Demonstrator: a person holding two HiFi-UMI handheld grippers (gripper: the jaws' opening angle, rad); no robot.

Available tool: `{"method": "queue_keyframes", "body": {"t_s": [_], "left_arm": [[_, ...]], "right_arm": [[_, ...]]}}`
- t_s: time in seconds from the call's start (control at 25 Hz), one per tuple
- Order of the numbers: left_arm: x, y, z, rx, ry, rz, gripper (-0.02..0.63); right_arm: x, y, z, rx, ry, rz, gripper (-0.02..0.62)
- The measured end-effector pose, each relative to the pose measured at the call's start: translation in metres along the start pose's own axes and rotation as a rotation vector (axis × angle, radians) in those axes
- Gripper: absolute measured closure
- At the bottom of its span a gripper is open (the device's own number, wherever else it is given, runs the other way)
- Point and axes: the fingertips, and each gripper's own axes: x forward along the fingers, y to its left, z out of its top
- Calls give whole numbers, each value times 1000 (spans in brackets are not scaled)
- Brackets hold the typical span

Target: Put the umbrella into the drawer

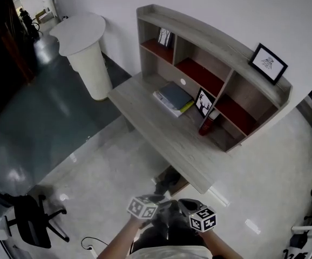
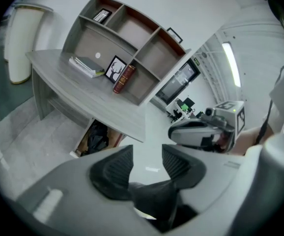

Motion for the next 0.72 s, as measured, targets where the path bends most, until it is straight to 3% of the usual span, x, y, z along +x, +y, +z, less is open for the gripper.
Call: {"method": "queue_keyframes", "body": {"t_s": [0.32, 0.6, 0.72], "left_arm": [[-16, -42, -2, 28, -39, 57, 470], [-22, -82, 6, 38, -149, 165, 539], [-26, -102, 8, 35, -222, 228, 600]], "right_arm": [[-46, 6, 10, -41, -18, 4, 591], [-88, 10, 9, -101, -33, 53, 591], [-110, 16, 8, -120, -45, 82, 591]]}}
